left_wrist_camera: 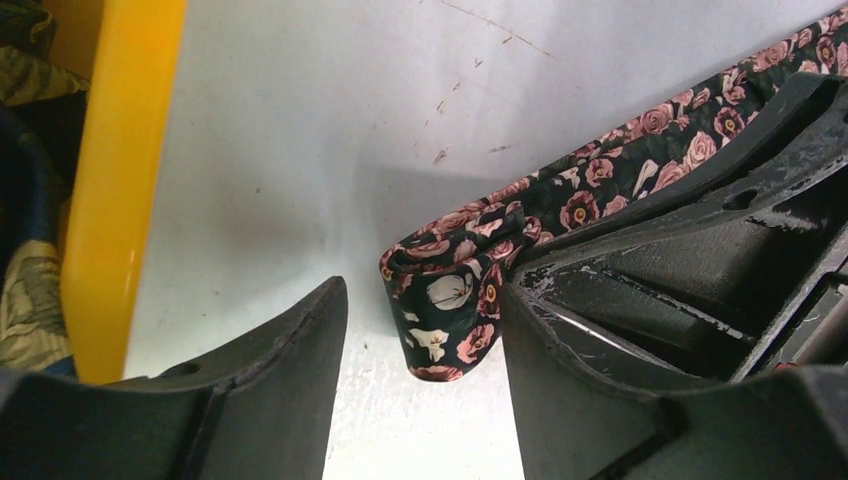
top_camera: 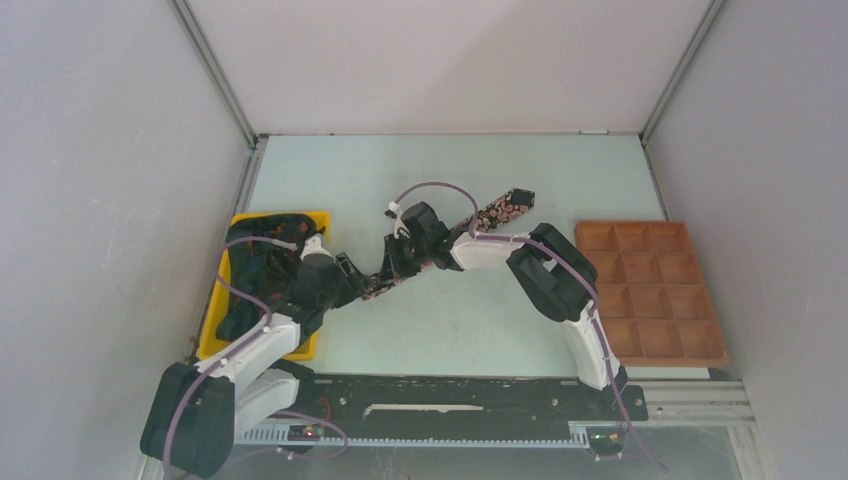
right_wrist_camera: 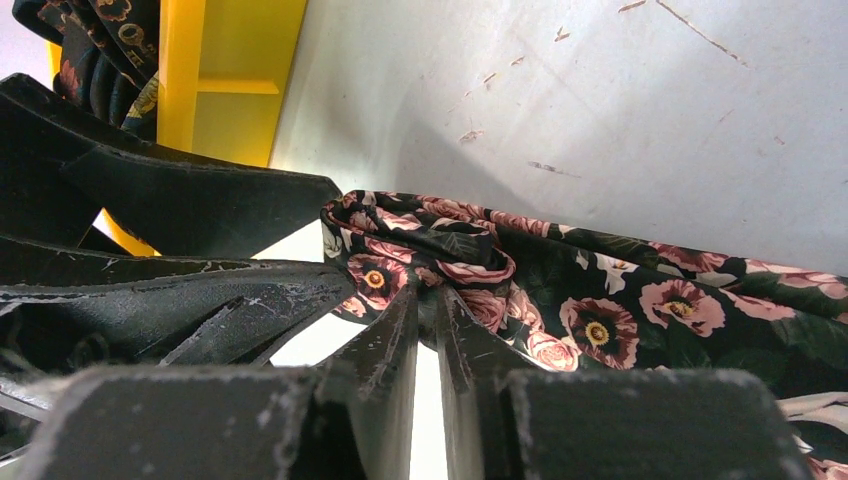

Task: Roll the ties
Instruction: Roll the tie at the center of the board.

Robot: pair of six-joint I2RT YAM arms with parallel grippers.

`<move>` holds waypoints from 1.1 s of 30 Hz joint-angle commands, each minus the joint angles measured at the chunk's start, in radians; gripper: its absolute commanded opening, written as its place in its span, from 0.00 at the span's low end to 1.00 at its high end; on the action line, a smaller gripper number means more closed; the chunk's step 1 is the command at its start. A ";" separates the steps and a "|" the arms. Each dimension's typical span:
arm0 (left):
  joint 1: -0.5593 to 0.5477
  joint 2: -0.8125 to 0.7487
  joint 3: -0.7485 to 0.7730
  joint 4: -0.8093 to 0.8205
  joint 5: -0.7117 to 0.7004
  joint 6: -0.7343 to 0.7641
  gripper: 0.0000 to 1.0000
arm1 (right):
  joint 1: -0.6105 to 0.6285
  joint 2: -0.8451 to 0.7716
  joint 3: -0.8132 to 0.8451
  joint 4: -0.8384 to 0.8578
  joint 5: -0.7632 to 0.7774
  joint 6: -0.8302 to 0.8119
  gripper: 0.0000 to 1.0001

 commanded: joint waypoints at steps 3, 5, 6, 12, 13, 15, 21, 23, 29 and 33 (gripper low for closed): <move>0.017 0.052 -0.015 0.123 0.053 -0.026 0.59 | -0.010 0.020 -0.008 0.025 0.006 -0.007 0.15; 0.018 0.066 -0.018 0.138 0.055 -0.030 0.56 | -0.010 0.022 -0.009 0.026 0.006 -0.007 0.16; 0.019 0.073 -0.019 0.142 0.055 -0.031 0.56 | -0.010 0.022 -0.010 0.025 0.006 -0.006 0.15; 0.019 0.114 -0.032 0.168 0.081 -0.042 0.52 | -0.013 0.022 -0.012 0.028 0.005 -0.005 0.15; 0.018 0.123 -0.034 0.174 0.082 -0.046 0.52 | -0.013 0.022 -0.012 0.028 0.004 -0.006 0.15; 0.019 0.139 -0.040 0.192 0.086 -0.051 0.51 | -0.013 0.023 -0.013 0.030 0.005 -0.005 0.15; 0.019 0.177 -0.044 0.232 0.095 -0.058 0.37 | -0.013 0.024 -0.012 0.030 0.003 -0.003 0.15; 0.019 0.186 -0.043 0.241 0.101 -0.058 0.30 | -0.011 0.023 -0.012 0.030 0.003 -0.004 0.15; 0.019 0.184 -0.035 0.225 0.111 -0.052 0.06 | -0.005 0.015 -0.012 0.028 0.003 -0.008 0.15; 0.019 0.152 -0.016 0.152 0.092 -0.047 0.00 | -0.004 -0.007 -0.025 0.040 0.004 -0.006 0.15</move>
